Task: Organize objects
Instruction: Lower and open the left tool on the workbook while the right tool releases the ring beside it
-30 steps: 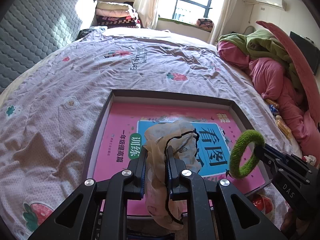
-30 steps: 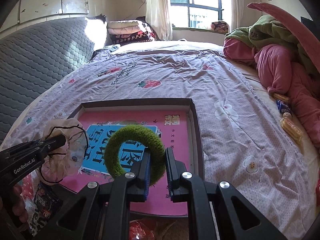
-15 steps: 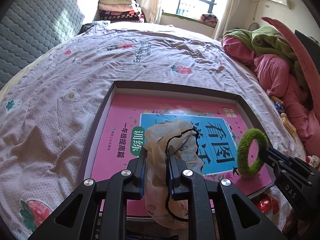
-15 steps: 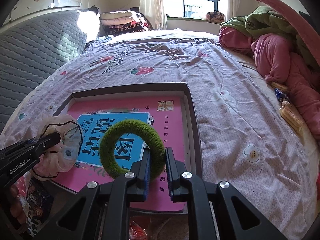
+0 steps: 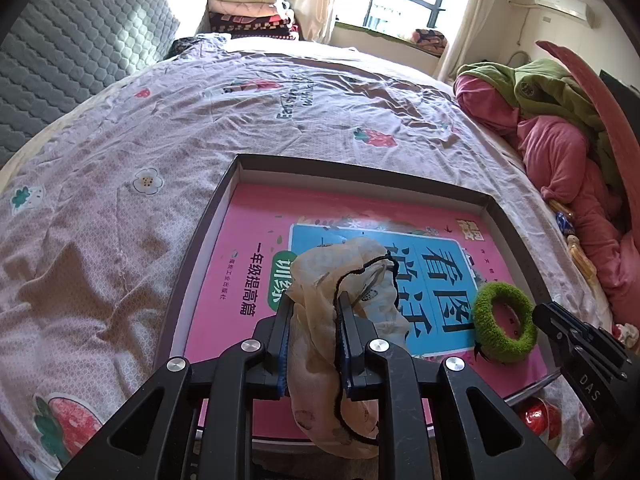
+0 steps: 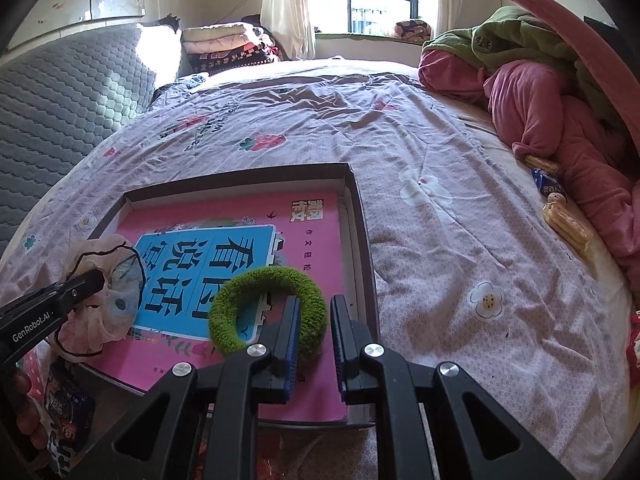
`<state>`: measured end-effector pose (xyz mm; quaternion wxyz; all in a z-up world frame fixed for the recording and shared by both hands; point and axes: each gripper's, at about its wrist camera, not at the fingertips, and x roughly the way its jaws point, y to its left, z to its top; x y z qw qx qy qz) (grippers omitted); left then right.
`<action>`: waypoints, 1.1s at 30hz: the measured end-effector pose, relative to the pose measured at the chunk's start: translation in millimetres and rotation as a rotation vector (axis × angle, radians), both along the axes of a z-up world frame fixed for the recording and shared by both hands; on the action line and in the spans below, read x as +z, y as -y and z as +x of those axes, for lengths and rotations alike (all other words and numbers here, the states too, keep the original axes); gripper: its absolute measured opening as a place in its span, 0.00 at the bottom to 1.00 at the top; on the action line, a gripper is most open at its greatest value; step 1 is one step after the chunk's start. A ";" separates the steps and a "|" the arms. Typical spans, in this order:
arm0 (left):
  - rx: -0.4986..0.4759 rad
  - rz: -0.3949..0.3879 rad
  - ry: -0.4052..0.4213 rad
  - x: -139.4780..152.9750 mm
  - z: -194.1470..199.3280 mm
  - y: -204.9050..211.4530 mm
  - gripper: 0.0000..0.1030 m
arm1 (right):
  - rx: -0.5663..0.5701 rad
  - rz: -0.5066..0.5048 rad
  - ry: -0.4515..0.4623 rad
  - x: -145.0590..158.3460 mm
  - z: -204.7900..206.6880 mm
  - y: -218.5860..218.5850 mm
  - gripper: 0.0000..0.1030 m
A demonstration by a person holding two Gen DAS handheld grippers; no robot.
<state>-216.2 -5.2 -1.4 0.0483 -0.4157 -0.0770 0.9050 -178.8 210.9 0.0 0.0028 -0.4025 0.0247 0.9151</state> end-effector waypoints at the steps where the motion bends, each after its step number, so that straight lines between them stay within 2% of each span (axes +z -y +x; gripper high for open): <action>1: 0.000 0.002 0.002 -0.1 -0.6 0.1 0.20 | -0.001 -0.002 -0.002 0.6 0.5 -0.2 0.14; 15: 0.022 -0.016 0.007 0.3 -3.3 3.2 0.26 | -0.001 -0.018 -0.018 6.3 7.7 2.9 0.20; 19: 0.027 -0.014 0.014 3.8 1.5 3.4 0.35 | -0.004 -0.025 -0.023 8.0 9.0 2.8 0.20; 23: 0.022 0.011 0.031 5.7 5.5 4.6 0.39 | -0.006 -0.028 -0.038 11.6 12.3 4.2 0.20; 25: 0.016 0.022 0.037 6.8 7.6 4.7 0.47 | -0.007 -0.032 -0.043 13.2 13.7 4.1 0.20; 33: -0.024 0.046 0.036 14.1 19.0 0.2 0.58 | -0.003 -0.032 -0.046 16.2 15.7 5.7 0.23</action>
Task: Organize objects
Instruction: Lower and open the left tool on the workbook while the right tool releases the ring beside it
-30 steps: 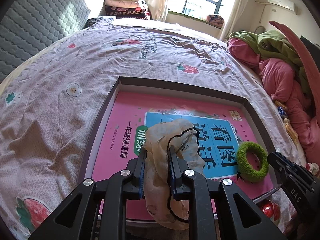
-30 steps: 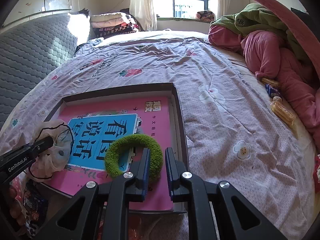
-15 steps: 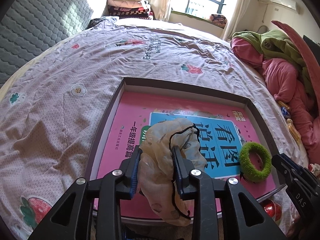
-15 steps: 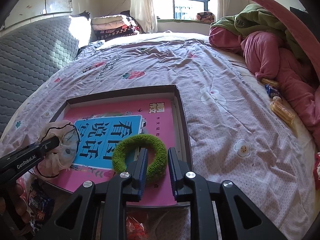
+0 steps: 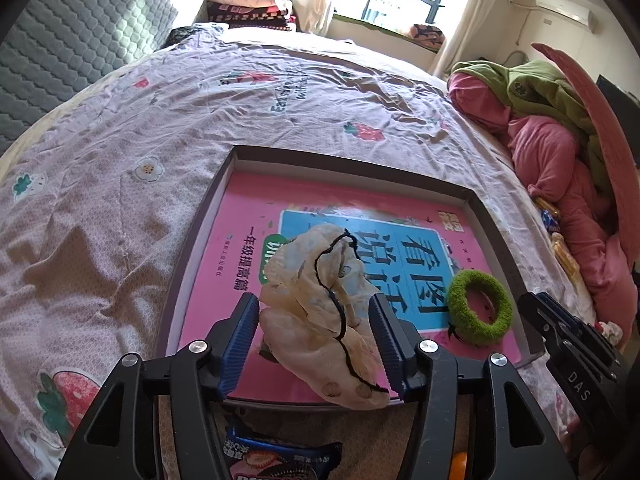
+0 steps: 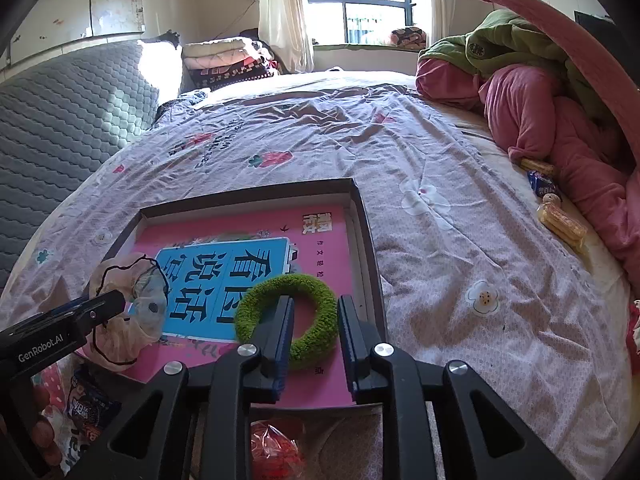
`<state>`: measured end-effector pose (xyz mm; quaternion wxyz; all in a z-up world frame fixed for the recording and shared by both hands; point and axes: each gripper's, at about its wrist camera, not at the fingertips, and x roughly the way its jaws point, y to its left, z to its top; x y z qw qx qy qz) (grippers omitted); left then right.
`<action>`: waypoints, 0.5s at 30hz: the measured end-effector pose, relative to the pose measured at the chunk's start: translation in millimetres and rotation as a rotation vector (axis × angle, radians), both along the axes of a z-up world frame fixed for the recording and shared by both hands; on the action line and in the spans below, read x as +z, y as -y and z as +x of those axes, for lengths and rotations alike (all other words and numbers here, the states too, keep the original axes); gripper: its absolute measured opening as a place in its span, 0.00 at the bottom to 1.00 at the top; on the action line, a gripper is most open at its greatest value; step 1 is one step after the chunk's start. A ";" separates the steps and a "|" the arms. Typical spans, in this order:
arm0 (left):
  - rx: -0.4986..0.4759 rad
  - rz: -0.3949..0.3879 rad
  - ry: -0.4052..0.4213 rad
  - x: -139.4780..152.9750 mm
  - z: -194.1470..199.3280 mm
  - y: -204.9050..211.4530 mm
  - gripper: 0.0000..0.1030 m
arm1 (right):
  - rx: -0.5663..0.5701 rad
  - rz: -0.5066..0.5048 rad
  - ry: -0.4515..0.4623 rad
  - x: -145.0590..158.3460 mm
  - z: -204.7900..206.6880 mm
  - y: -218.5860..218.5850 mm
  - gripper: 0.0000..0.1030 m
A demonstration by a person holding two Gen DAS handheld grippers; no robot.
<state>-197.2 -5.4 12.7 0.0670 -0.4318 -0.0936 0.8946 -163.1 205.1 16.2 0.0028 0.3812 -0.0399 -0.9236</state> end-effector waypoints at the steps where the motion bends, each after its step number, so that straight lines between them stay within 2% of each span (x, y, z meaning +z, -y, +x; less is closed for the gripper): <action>1: -0.003 -0.001 -0.002 1.0 0.7 -0.4 0.59 | 0.001 0.000 -0.002 1.0 0.6 -0.1 0.24; 12: -0.052 -0.015 -0.082 23.5 18.7 -9.6 0.70 | 0.002 -0.014 -0.031 10.8 7.7 -4.3 0.25; 15: -0.046 -0.014 -0.102 29.7 25.9 -7.3 0.71 | 0.016 -0.018 -0.050 16.2 11.7 -3.0 0.34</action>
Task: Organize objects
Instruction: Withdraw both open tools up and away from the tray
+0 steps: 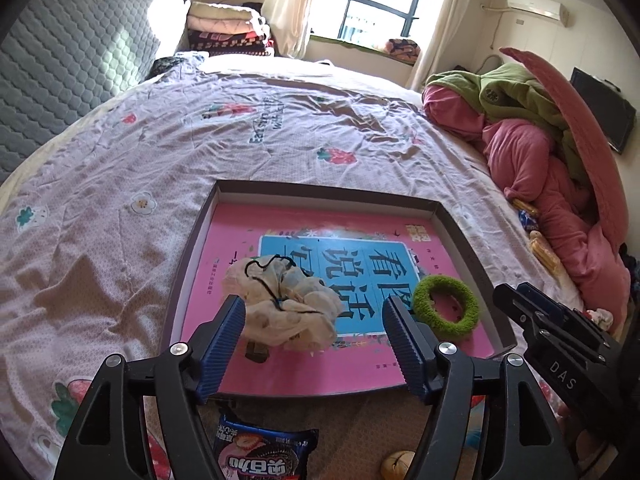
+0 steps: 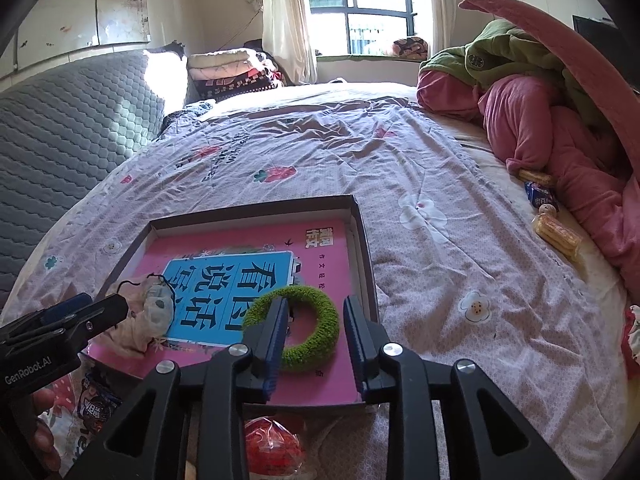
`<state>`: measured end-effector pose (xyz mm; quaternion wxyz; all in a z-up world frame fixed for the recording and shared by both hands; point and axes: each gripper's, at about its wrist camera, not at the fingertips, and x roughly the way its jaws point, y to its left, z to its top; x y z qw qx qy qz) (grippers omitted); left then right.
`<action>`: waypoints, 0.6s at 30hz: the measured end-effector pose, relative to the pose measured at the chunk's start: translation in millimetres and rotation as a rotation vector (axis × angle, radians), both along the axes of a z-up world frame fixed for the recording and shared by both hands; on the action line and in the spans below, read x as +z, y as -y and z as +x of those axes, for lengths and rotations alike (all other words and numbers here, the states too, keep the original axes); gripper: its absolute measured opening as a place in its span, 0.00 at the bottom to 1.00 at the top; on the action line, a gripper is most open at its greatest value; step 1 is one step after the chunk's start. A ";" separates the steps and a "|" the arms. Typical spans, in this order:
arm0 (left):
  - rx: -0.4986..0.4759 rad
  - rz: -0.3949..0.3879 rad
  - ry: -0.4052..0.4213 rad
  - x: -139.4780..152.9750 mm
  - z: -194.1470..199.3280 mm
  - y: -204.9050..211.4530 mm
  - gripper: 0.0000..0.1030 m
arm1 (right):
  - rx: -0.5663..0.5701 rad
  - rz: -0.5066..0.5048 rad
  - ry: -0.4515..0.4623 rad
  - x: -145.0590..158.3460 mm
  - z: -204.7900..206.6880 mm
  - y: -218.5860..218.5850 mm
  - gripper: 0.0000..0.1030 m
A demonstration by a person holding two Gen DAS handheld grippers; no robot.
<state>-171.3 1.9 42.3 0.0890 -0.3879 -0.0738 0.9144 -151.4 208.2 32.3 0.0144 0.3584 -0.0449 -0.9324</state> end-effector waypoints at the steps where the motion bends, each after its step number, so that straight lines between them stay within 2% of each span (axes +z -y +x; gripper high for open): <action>1: 0.004 0.001 -0.003 1.6 1.5 1.2 0.71 | 0.005 -0.002 -0.005 1.3 1.5 0.3 0.37; 18: 0.048 -0.007 -0.106 36.4 39.2 3.4 0.72 | 0.056 0.006 -0.090 27.4 32.8 7.7 0.53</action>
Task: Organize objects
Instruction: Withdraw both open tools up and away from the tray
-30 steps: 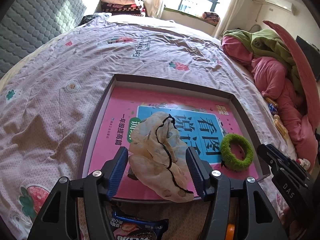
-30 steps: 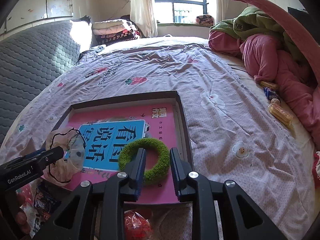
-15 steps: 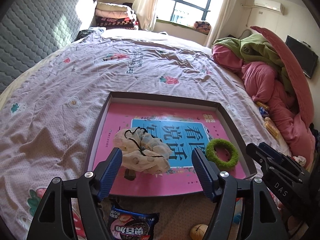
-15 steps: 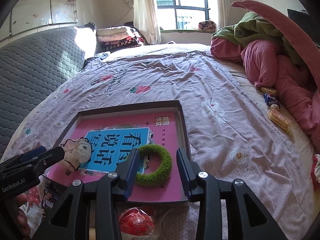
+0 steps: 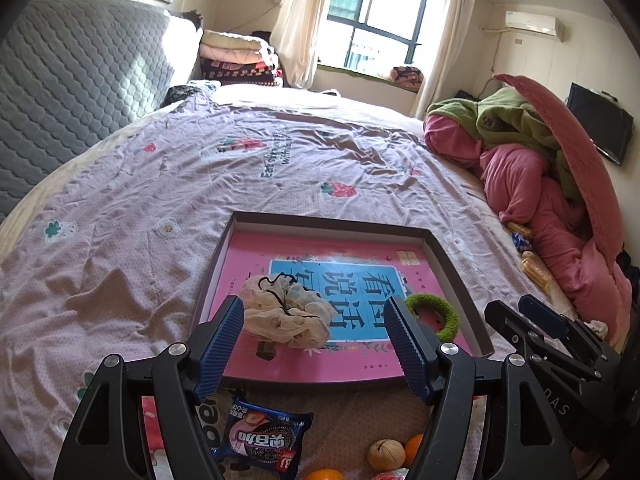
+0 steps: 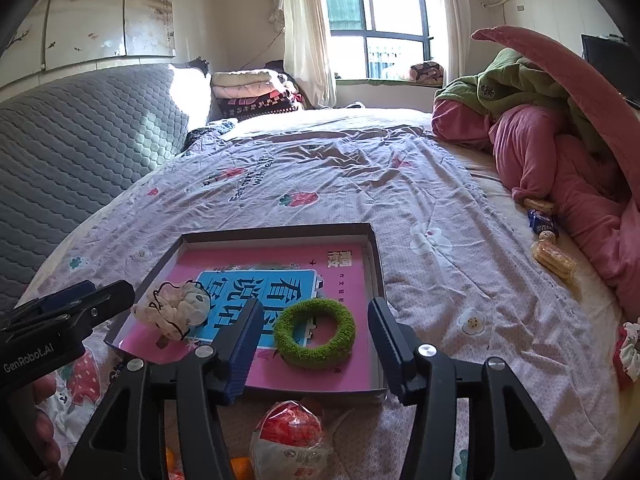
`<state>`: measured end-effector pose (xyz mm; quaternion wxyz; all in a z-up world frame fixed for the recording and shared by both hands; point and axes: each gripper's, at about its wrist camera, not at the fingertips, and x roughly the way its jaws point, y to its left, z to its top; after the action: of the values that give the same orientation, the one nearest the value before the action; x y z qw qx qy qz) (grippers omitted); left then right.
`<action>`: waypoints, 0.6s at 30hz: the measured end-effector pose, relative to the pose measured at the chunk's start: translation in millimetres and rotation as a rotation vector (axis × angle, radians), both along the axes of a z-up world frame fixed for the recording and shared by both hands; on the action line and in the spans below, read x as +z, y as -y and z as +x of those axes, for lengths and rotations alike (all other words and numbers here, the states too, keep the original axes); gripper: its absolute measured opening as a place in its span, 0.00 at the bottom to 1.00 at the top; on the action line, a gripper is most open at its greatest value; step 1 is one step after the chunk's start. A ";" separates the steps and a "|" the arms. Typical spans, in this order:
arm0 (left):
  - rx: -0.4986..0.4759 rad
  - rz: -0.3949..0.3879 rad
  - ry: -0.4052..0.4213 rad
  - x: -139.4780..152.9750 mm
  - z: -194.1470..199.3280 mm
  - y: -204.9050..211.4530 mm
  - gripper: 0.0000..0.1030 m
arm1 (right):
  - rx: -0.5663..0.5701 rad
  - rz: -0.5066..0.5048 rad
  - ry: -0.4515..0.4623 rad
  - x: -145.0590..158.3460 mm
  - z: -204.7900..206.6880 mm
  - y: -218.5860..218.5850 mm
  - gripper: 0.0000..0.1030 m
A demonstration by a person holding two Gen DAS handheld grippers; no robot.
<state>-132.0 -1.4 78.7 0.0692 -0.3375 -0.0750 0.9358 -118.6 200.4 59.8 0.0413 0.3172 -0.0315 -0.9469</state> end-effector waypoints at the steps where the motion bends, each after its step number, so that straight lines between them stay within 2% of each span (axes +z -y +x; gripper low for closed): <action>1: 0.001 -0.004 -0.007 1.9 3.0 0.2 0.72 | 0.001 0.002 -0.004 1.1 1.6 0.9 0.53; 14: 0.013 -0.070 -0.043 5.0 27.5 2.8 0.72 | 0.026 0.025 -0.037 7.8 22.8 8.0 0.59; 18: 0.016 -0.064 -0.043 4.2 33.5 3.2 0.72 | 0.034 0.035 -0.047 9.8 27.0 13.0 0.60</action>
<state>-98.5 -4.6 82.9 0.0525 -0.3186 -0.0461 0.9453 -91.5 187.5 69.6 0.0524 0.2959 -0.0086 -0.9537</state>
